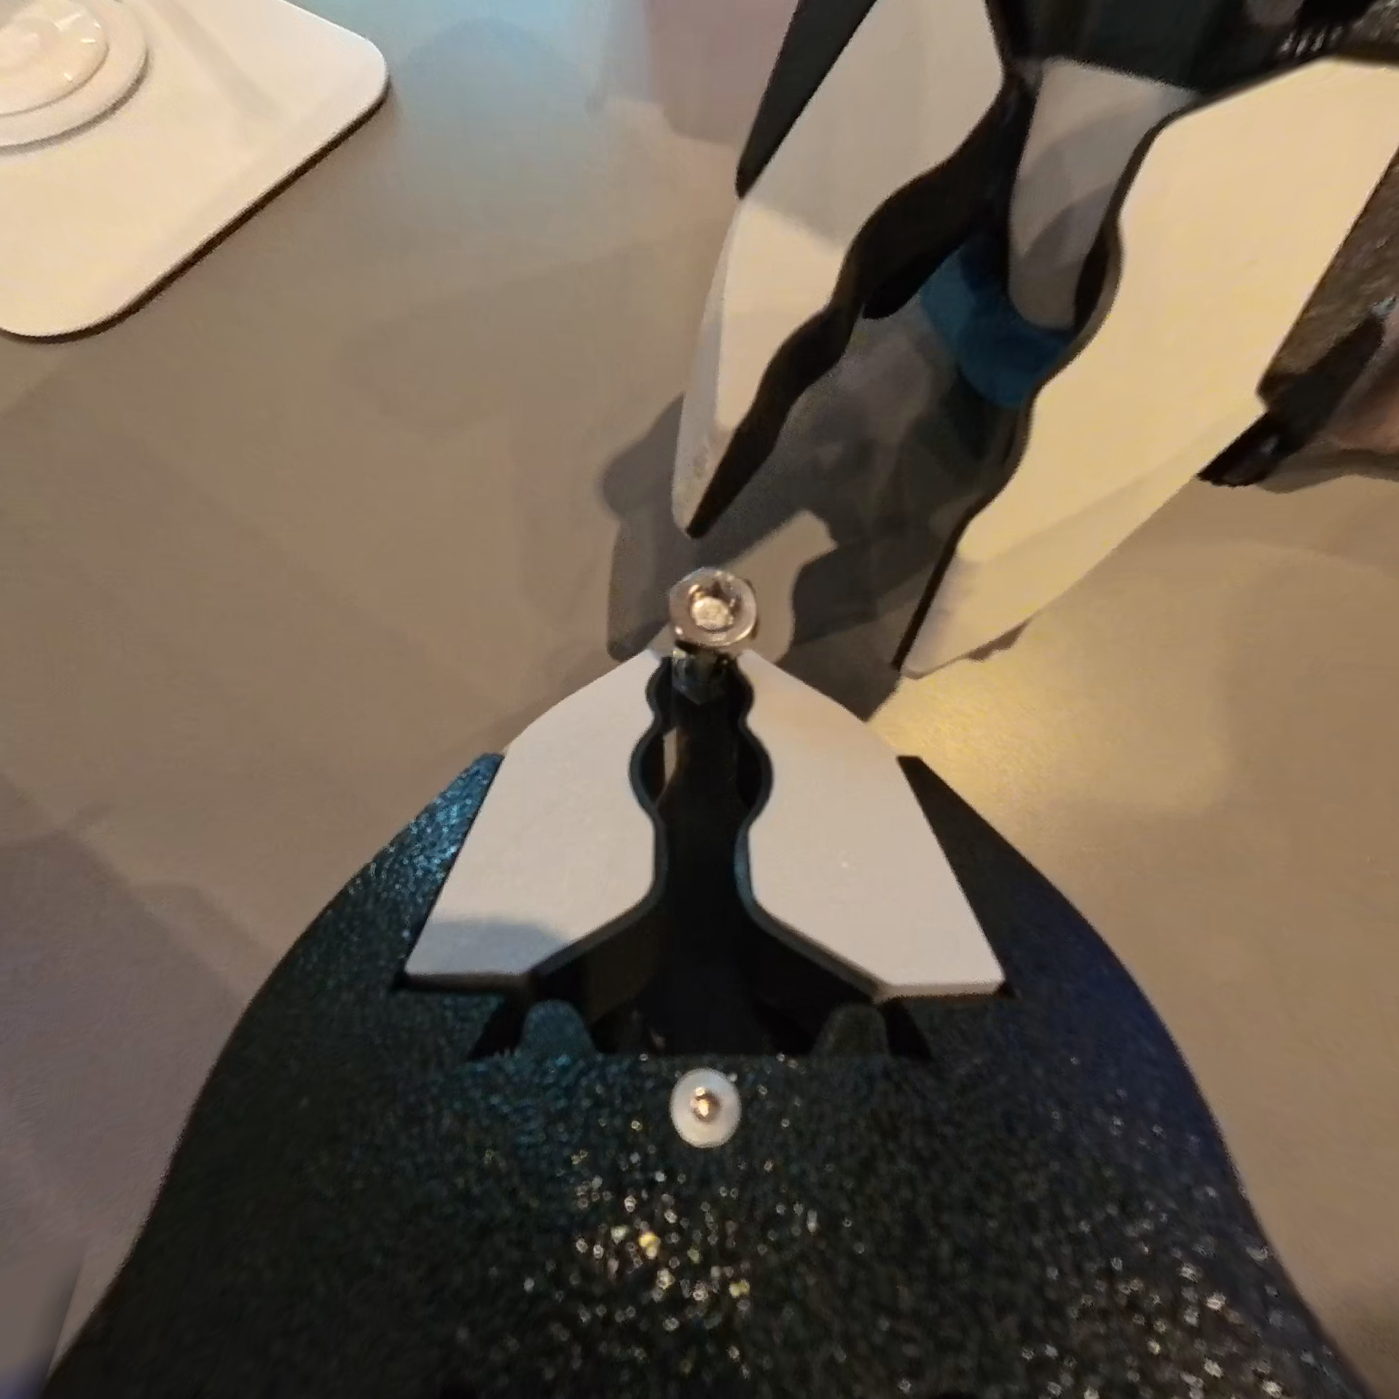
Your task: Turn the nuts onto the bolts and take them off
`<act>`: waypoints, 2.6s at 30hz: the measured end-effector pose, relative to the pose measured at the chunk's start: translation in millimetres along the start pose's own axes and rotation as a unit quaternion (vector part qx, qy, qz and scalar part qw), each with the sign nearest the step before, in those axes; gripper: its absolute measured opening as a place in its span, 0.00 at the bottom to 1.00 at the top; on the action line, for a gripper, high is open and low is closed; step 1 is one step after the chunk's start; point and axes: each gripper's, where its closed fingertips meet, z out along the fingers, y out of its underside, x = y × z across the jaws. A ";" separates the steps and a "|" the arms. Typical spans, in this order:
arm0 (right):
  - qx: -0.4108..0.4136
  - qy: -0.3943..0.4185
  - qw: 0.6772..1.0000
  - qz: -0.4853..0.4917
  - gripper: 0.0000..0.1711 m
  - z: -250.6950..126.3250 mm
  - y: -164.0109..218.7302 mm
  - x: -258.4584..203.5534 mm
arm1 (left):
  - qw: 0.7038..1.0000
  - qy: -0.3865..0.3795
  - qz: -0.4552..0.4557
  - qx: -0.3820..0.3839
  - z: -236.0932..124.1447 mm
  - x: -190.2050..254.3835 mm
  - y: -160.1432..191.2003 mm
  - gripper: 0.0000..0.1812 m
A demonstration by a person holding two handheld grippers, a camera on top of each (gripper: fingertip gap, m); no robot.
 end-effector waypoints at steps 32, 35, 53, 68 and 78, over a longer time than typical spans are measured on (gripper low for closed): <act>-0.043 0.003 0.999 -0.023 0.22 6.9 10.2 -3.0 | 1.000 0.005 0.003 0.011 -0.7 0.5 -1.2 0.05; -0.030 -0.005 0.999 -0.014 0.19 4.6 7.3 -3.1 | 1.000 0.009 0.007 0.007 -1.1 2.0 -0.1 0.06; -0.028 -0.013 0.999 -0.027 0.24 4.3 7.4 -7.1 | 1.000 0.003 0.001 0.007 -1.4 0.1 0.2 0.07; -0.021 -0.001 1.000 -0.006 0.24 3.4 5.8 -0.3 | 1.000 0.002 0.000 0.010 -2.0 -0.8 -0.3 0.05; -0.024 -0.014 1.000 0.004 0.24 3.8 6.7 -1.8 | 1.000 -0.001 -0.003 -0.026 -3.8 -3.7 7.8 0.17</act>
